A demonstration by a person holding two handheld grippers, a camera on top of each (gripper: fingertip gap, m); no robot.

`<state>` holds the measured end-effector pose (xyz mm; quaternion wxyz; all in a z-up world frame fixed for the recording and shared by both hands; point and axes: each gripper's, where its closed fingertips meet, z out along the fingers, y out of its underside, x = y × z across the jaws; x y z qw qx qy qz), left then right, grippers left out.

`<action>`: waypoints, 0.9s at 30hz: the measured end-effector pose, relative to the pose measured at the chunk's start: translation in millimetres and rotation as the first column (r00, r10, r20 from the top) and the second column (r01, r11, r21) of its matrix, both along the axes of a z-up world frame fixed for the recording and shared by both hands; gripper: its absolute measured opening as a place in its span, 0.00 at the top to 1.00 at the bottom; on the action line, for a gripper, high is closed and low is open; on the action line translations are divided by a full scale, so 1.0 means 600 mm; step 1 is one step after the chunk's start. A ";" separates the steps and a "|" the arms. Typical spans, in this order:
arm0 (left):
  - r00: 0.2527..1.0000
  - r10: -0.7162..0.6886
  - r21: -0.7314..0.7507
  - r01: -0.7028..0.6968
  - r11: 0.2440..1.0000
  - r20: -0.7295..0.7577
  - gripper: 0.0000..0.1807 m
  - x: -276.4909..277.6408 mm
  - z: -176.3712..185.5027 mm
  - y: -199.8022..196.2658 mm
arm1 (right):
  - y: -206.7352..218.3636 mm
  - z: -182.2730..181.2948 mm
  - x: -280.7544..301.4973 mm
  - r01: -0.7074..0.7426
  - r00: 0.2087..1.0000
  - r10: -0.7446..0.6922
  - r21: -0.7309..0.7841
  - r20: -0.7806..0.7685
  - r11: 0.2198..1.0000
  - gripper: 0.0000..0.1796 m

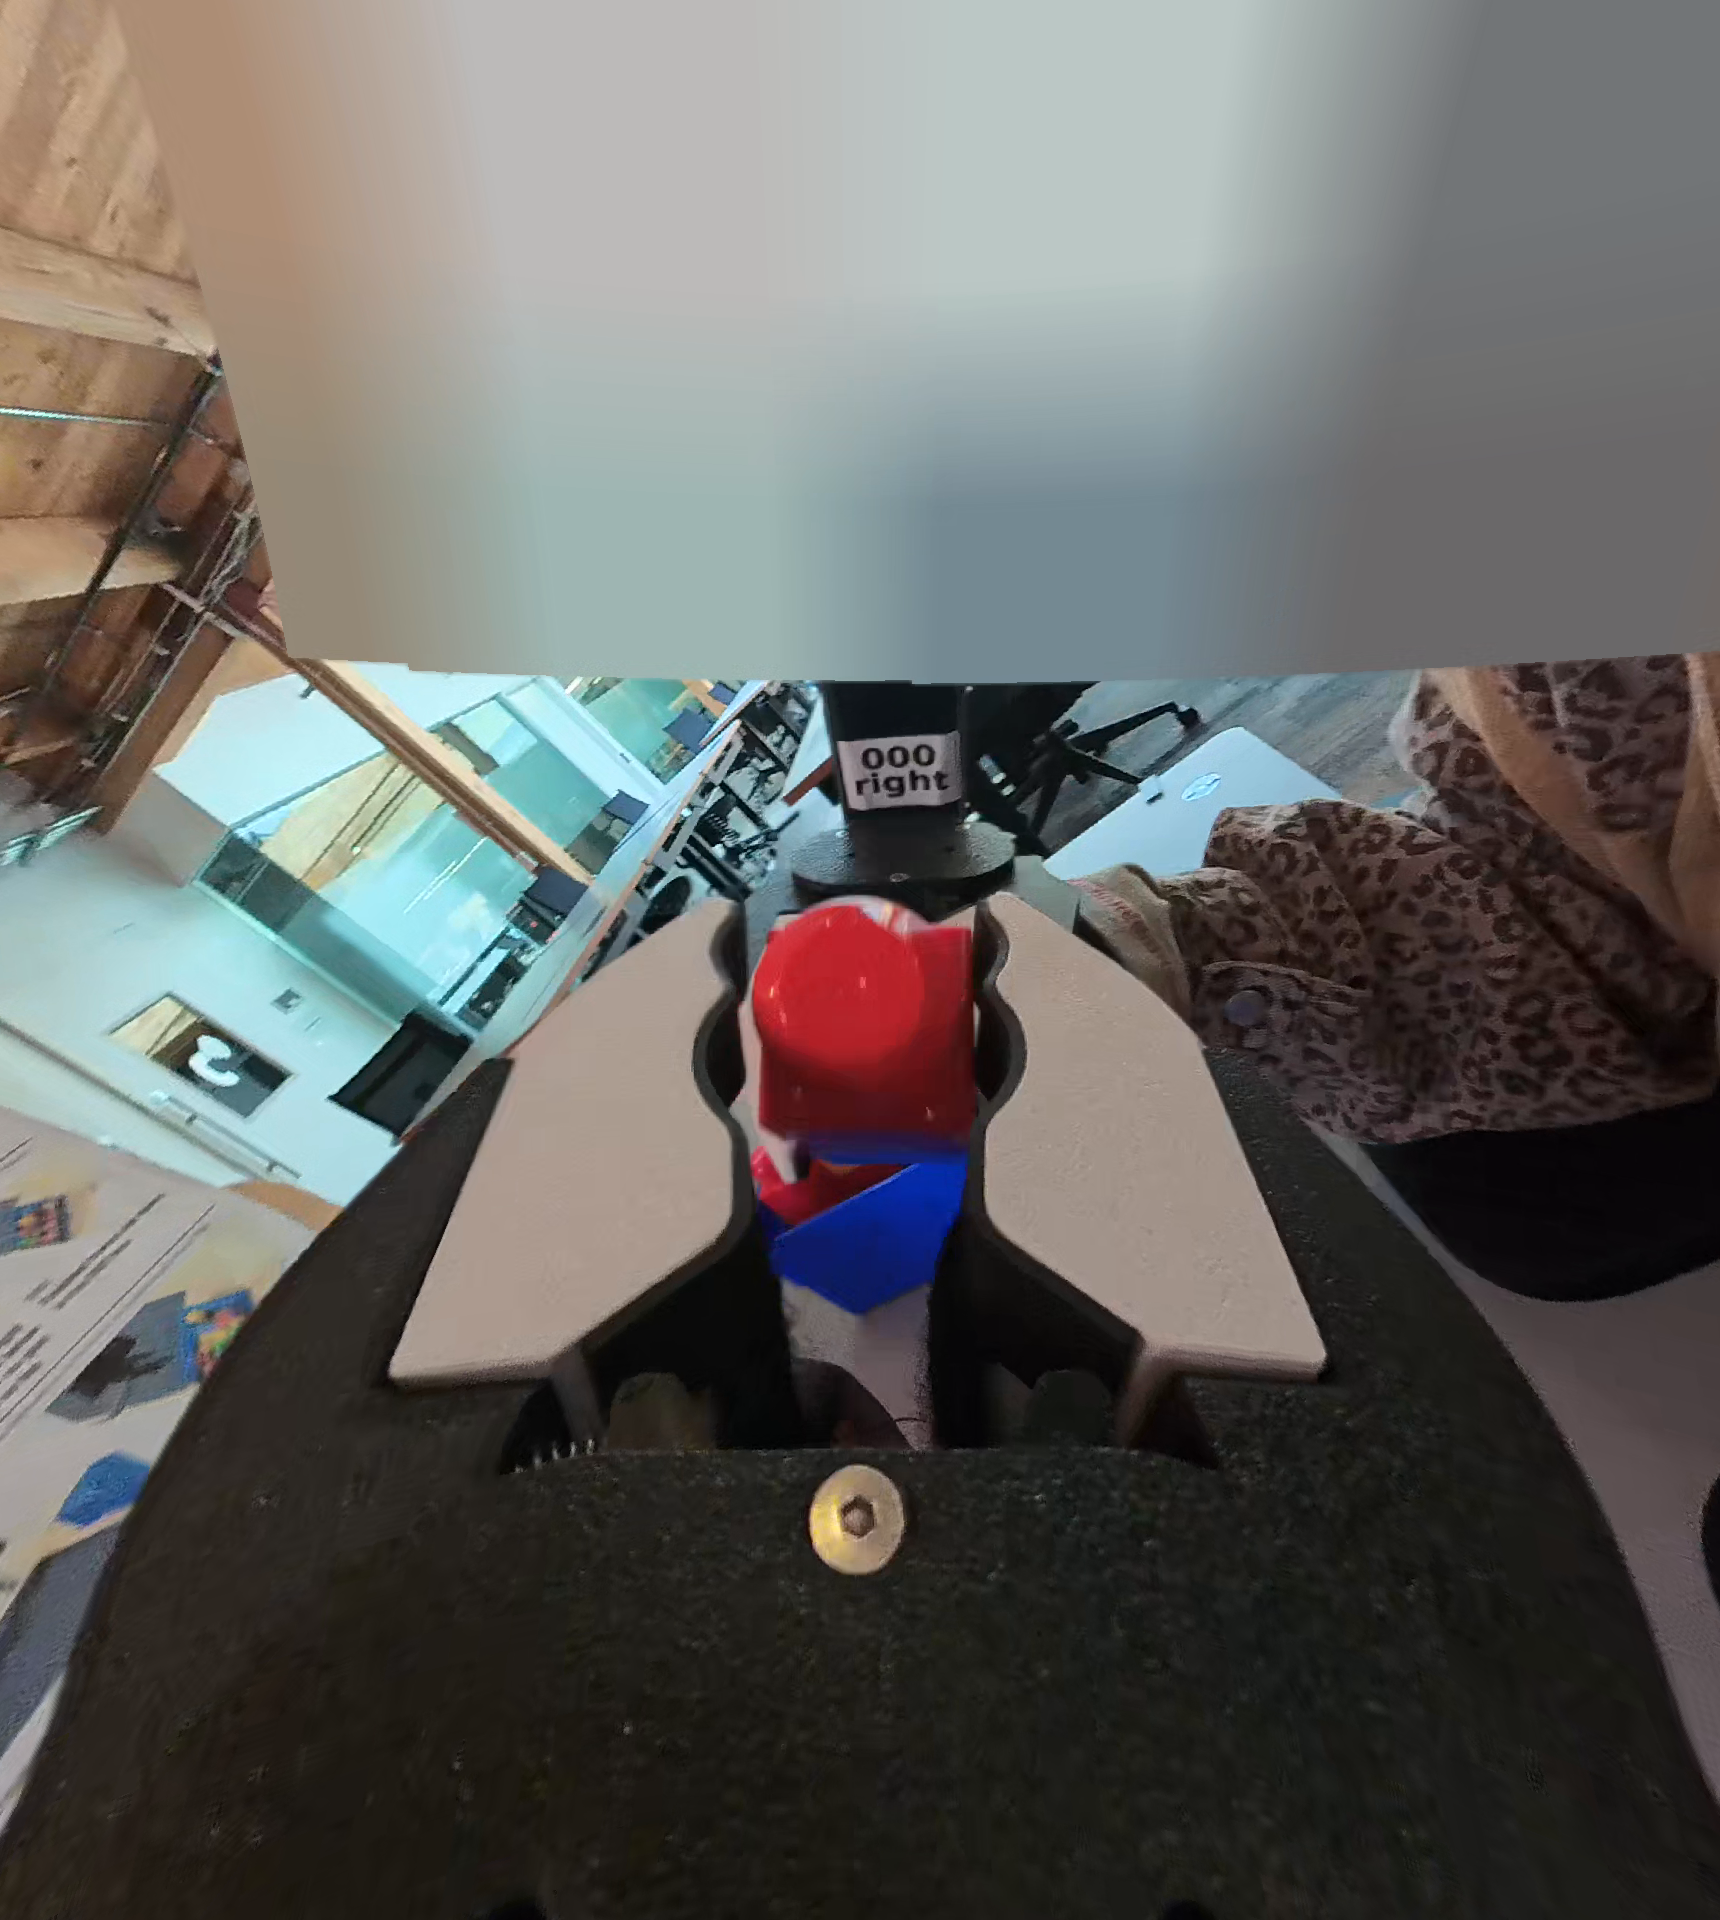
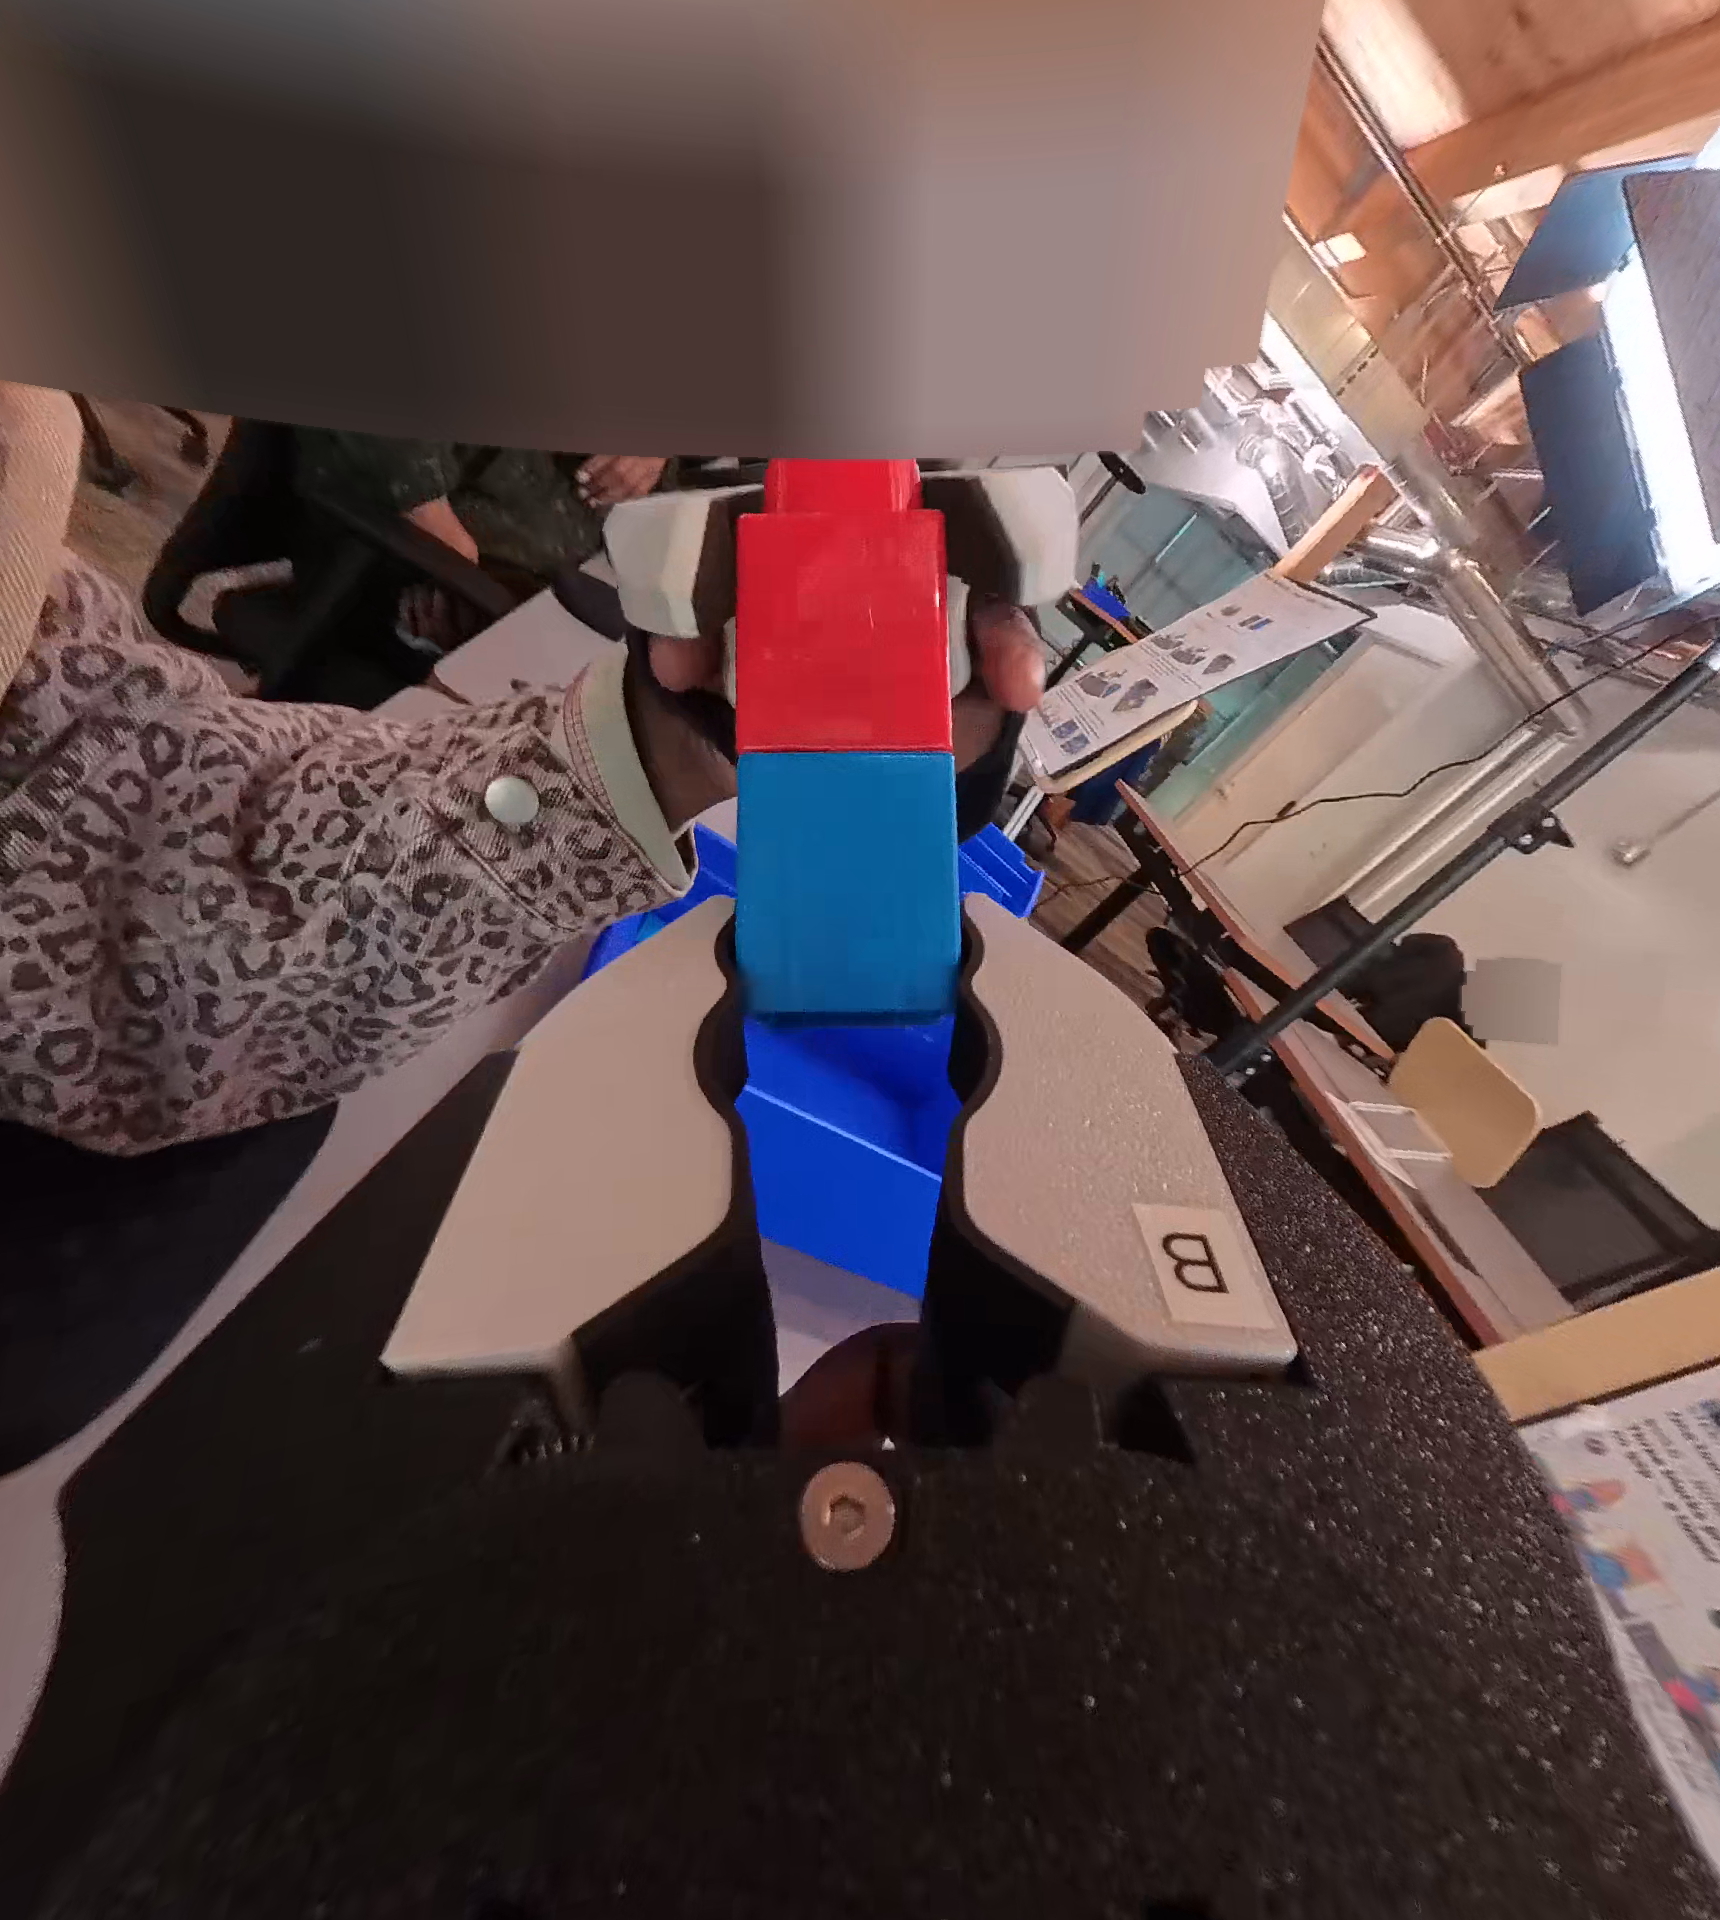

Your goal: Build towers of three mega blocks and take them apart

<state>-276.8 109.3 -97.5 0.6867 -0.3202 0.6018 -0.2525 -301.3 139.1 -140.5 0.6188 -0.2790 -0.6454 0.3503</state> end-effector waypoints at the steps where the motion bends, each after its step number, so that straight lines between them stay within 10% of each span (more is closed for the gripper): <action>1: 0.999 0.029 -0.008 -0.029 1.000 0.019 0.75 -0.008 0.003 0.009 | 0.003 0.002 0.001 -0.009 1.000 0.009 -0.027 -0.015 1.000 0.80; 27: 0.991 0.034 -0.265 0.001 0.964 0.128 0.78 -0.031 0.004 0.069 | 0.048 0.001 0.006 0.159 0.986 -0.148 -0.190 0.073 0.969 0.80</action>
